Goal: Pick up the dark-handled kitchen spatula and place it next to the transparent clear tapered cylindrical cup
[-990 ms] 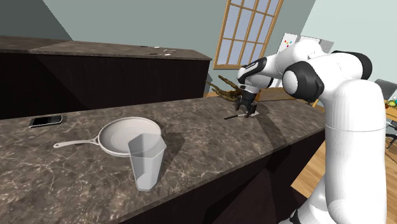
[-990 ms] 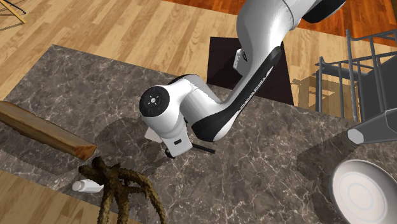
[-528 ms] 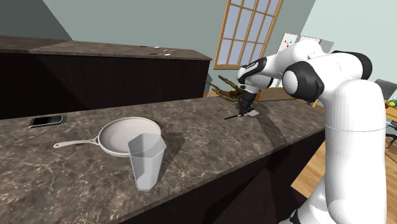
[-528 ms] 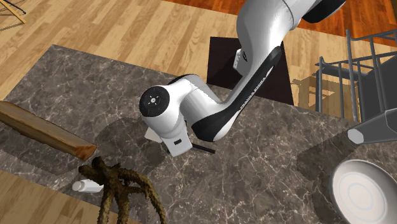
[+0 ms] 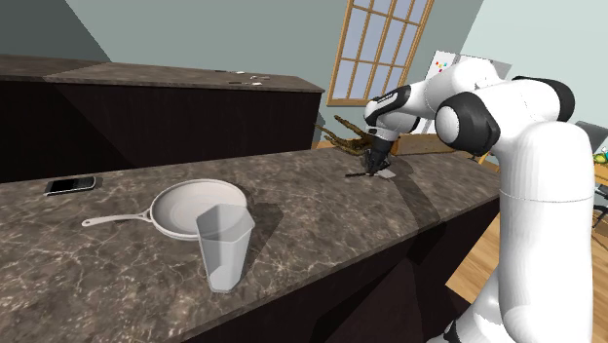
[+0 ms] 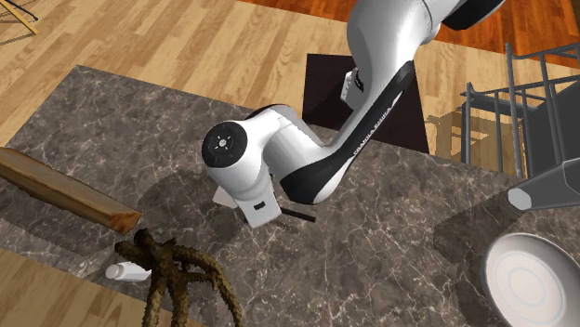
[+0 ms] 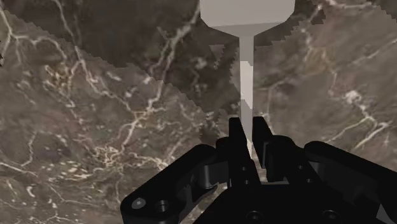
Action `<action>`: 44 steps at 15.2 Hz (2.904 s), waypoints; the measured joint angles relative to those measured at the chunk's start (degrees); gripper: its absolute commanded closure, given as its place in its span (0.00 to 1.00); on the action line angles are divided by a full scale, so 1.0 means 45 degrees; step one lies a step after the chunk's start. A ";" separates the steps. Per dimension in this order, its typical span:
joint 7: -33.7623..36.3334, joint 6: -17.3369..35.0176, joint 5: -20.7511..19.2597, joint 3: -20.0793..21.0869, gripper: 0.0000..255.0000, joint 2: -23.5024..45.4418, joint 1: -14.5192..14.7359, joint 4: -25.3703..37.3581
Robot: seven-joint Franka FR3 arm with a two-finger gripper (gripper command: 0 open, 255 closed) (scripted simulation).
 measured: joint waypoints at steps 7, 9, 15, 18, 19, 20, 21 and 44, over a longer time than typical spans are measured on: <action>0.0328 -0.0899 -0.0501 -0.0307 1.00 -0.0523 0.0150 0.0536; 0.0429 -0.1198 -0.0648 -0.0393 1.00 -0.0675 0.0187 0.0731; 0.0716 -0.2054 -0.0968 -0.0555 1.00 -0.0978 0.0258 0.1399; 0.0808 -0.2447 -0.1128 -0.0643 1.00 -0.1152 0.0278 0.1674; 0.0856 -0.2603 -0.1152 -0.0652 1.00 -0.1162 0.0272 0.1831; 0.0882 -0.2732 -0.1199 -0.0676 1.00 -0.1215 0.0277 0.1923; 0.0929 -0.2915 -0.1242 -0.0698 1.00 -0.1251 0.0272 0.2090; 0.1513 -0.6618 -0.1491 -0.0876 1.00 -0.1404 -0.0242 0.5807</action>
